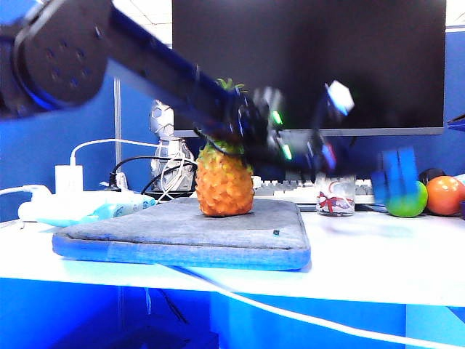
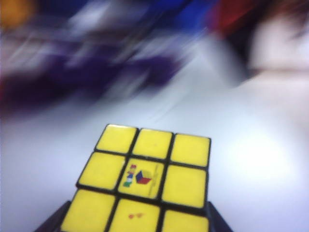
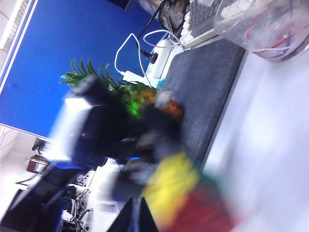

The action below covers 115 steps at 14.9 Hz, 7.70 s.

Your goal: Rotate the Rubik's Cube so that its red face is facing towards you.

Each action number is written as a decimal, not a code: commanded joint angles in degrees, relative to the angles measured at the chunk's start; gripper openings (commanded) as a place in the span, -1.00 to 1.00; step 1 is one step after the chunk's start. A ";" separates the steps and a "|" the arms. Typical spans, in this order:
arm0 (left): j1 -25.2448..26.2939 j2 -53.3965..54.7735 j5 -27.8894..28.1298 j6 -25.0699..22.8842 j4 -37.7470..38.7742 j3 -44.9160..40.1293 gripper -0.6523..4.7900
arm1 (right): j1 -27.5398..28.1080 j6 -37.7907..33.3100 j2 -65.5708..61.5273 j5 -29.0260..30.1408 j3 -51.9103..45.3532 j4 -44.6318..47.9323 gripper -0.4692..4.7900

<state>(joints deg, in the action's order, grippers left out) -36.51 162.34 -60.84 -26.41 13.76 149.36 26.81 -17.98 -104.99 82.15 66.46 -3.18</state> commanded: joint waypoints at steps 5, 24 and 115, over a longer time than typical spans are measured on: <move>-3.87 1.49 23.52 -12.07 6.82 0.00 -0.70 | -0.11 0.20 0.26 0.44 0.22 1.97 -0.73; -4.00 -10.19 34.56 19.41 8.61 0.09 1.00 | -6.23 14.23 -2.49 -32.57 0.17 -8.87 -0.84; -7.45 -5.60 49.09 20.72 38.64 9.92 0.84 | -14.56 16.94 -11.74 -32.22 12.39 -17.64 -0.84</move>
<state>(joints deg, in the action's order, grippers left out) -43.94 156.31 -11.79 -5.76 53.49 159.30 12.25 -1.85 -117.25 48.82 78.61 -19.90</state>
